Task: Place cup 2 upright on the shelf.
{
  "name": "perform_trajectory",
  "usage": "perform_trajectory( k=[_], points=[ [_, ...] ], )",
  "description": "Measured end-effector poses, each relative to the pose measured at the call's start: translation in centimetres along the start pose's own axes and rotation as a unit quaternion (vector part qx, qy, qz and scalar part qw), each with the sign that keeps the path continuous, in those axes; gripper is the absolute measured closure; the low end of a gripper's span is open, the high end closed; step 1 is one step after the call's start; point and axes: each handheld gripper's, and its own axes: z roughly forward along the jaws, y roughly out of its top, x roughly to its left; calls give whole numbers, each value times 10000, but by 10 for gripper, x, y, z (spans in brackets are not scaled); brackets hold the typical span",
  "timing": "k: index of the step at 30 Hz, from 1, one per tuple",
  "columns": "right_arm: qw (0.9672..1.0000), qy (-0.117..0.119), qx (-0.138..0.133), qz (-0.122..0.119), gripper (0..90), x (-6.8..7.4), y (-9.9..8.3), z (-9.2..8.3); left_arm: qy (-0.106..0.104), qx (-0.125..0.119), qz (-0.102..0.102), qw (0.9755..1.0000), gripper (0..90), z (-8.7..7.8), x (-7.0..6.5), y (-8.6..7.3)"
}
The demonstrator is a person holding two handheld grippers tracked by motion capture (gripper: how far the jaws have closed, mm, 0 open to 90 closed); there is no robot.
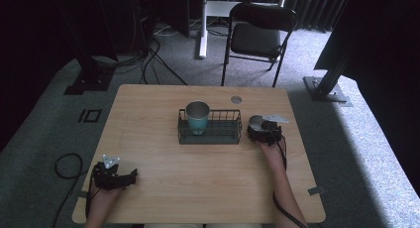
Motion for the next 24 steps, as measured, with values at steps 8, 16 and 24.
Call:
perform_trajectory(
  k=[8,16,24],
  points=[
    [10000,-12,-51,6,180,-1,2,-7,-1,0,0,10000,20,0,0,0],
    [9999,-2,-110,-67,180,-3,10,-21,0,0,0,10000,20,0,0,0],
    [9998,-7,-147,-130,180,-5,19,-34,0,0,-3,10000,20,0,0,0]
  ],
)
